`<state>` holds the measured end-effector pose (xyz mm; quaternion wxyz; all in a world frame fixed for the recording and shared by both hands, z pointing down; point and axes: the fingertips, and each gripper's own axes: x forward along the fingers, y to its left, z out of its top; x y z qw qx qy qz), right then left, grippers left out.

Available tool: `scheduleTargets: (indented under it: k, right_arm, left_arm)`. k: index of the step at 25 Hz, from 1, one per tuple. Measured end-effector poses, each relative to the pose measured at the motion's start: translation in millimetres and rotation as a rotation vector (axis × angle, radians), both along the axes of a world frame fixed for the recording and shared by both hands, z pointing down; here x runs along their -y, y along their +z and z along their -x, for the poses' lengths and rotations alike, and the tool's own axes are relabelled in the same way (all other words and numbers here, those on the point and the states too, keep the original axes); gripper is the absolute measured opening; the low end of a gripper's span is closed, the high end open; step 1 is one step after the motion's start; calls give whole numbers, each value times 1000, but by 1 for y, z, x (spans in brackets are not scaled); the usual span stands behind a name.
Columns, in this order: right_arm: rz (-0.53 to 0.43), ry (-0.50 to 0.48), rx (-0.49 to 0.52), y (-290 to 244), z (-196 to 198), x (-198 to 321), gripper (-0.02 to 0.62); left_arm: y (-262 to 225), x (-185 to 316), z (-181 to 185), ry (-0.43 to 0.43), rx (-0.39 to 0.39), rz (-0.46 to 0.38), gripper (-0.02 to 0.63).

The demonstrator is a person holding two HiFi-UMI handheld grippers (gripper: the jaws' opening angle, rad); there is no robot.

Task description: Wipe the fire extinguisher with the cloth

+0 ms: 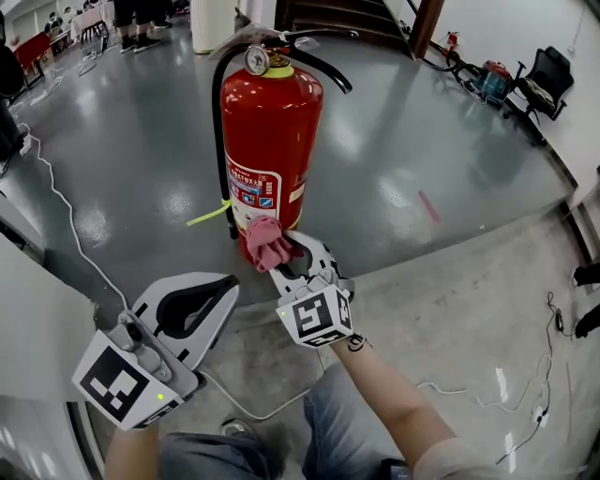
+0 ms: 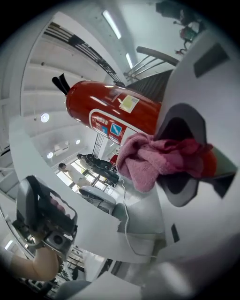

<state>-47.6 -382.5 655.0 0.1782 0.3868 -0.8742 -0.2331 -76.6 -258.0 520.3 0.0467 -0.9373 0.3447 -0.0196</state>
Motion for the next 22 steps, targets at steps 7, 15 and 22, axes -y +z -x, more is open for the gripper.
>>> scheduleTargets:
  k: [7,15,22]
  right_arm:
    - [-22,-6,172,-70,-4,1,135]
    - [-249,-42,262,-200,-6,-1,137]
    - [-251,-37,179,-137,-6,-1,137]
  left_arm:
    - [-1,-7,-2,6,20,-10,8]
    - [-5,-7,-4,0,18,-15,8]
    - [-2,-4,-7,-4,20,-17,8]
